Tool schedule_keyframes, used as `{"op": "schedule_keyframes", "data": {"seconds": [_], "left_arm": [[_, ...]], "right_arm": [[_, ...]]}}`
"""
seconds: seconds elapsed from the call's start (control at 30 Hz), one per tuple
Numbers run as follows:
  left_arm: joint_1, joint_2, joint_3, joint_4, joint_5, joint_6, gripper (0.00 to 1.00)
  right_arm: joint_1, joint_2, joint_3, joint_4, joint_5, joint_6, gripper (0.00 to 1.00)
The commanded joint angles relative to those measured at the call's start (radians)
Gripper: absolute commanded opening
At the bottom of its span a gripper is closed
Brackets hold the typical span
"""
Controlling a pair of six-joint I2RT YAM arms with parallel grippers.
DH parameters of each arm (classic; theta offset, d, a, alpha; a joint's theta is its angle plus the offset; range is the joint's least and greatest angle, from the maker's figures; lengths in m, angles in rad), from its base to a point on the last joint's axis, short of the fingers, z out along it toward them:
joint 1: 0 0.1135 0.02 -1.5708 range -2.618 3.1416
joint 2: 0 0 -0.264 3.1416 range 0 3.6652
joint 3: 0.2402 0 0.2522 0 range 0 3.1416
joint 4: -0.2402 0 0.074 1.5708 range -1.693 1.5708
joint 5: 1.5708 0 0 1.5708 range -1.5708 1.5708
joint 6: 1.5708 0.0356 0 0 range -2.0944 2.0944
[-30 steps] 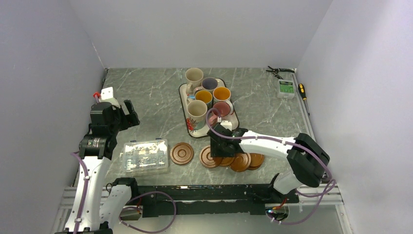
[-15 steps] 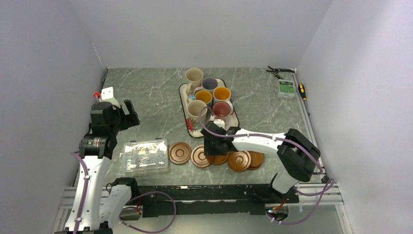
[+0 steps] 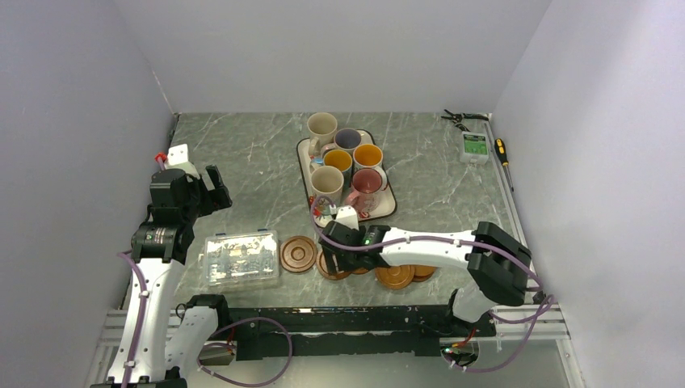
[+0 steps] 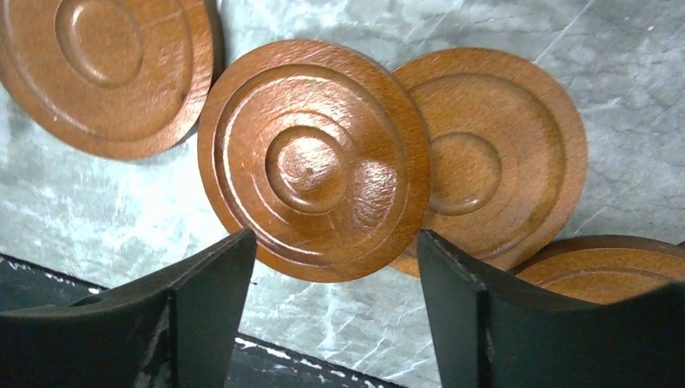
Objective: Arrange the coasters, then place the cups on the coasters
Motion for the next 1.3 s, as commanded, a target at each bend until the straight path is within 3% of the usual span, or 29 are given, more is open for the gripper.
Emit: {"op": "schedule_keyframes", "data": {"seconds": [0.0,0.43,0.97,1.27], "left_arm": [[-0.004,-0.001,0.016,0.028,0.012,-0.002,0.94],[-0.003,0.004,0.017,0.026,0.010,-0.003,0.94],[-0.004,0.000,0.015,0.024,0.003,-0.003,0.94],[-0.004,0.000,0.015,0.025,0.006,-0.003,0.94]], "right_arm": [[0.048,-0.005,0.016,-0.027,0.056,-0.011,0.81],[0.158,0.071,0.050,-0.061,0.153,-0.008,0.92],[0.151,0.203,0.169,-0.062,0.233,-0.029,0.84],[0.138,0.173,0.175,-0.041,0.206,-0.053,0.87]]}}
